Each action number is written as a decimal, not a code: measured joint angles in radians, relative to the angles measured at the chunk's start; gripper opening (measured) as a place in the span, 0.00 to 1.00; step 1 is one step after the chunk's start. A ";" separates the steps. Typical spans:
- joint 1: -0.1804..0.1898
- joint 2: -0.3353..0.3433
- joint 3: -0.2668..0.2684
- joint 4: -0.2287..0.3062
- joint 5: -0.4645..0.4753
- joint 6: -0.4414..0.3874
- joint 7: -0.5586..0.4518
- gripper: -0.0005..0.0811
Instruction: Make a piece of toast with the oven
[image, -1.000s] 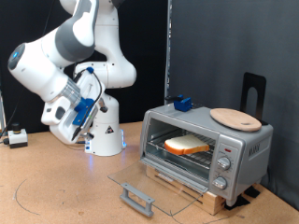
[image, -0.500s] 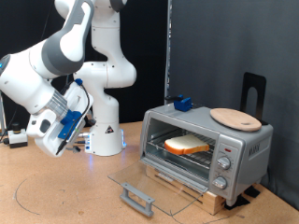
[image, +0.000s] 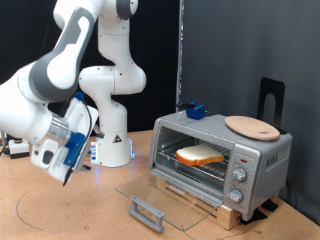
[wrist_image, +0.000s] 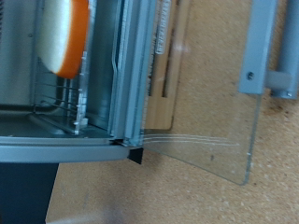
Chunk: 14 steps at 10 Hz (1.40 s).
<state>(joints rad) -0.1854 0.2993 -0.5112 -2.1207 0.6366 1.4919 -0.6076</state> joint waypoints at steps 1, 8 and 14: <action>0.001 0.040 0.003 0.006 0.000 0.017 0.000 1.00; -0.016 0.150 0.026 -0.015 0.005 -0.001 -0.101 1.00; 0.022 0.201 0.138 -0.174 0.082 0.199 -0.153 1.00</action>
<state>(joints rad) -0.1631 0.4998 -0.3737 -2.2943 0.7186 1.6913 -0.7609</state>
